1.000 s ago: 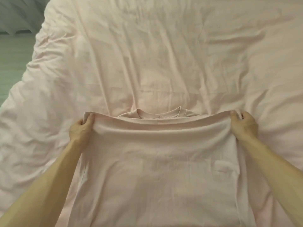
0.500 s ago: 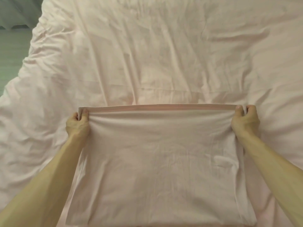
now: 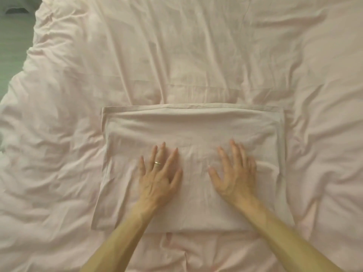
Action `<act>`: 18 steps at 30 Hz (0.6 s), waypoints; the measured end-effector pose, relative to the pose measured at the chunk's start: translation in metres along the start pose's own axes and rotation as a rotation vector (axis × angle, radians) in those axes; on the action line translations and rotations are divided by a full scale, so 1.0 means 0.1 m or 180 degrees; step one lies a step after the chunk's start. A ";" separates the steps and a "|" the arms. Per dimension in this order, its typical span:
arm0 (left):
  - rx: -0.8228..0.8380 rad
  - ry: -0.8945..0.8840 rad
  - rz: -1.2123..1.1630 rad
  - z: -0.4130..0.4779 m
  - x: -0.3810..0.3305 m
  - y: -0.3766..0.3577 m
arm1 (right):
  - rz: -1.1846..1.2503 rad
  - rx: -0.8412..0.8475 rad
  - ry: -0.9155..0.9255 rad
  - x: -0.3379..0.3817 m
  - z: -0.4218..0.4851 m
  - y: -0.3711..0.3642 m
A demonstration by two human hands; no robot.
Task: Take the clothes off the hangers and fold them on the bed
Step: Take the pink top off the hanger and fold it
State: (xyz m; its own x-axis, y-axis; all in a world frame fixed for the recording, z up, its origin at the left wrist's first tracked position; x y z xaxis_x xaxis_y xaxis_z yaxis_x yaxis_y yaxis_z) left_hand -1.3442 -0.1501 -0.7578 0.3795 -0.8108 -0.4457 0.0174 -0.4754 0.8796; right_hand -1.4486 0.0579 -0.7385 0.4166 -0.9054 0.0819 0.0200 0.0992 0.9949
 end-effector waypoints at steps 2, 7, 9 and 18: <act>0.0136 -0.0001 0.0058 -0.34 -0.08 -0.21 | -0.0051 0.0315 0.0285 0.25 -0.38 -0.10; 0.0229 0.0341 0.0275 -0.84 0.21 -0.21 | -0.0310 0.0359 -0.0182 -0.22 -0.97 -0.09; 0.0181 0.0561 0.0244 -0.98 0.25 -0.12 | -0.0196 0.0083 -0.0571 -0.56 -1.16 0.10; -0.1468 0.3199 -0.1424 -1.71 0.84 0.58 | 0.1035 0.0501 -0.2147 -1.46 -1.70 0.34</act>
State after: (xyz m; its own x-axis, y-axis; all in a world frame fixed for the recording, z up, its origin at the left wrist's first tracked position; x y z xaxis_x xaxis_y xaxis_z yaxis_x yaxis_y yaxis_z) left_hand -1.1533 -0.1874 -0.7162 0.8059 0.1239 -0.5790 0.5854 -0.3135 0.7477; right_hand -1.3546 0.2637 -0.7266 -0.2669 -0.9016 0.3403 -0.1594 0.3896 0.9071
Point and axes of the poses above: each hand's wrist, its own z-axis towards the middle knuckle, its own y-axis out of the back of the hand, x = y × z, the point moved 6 cm from there along z, towards the middle knuckle, and after that the axes turned 12 degrees about -z, right-handed, at the moved point
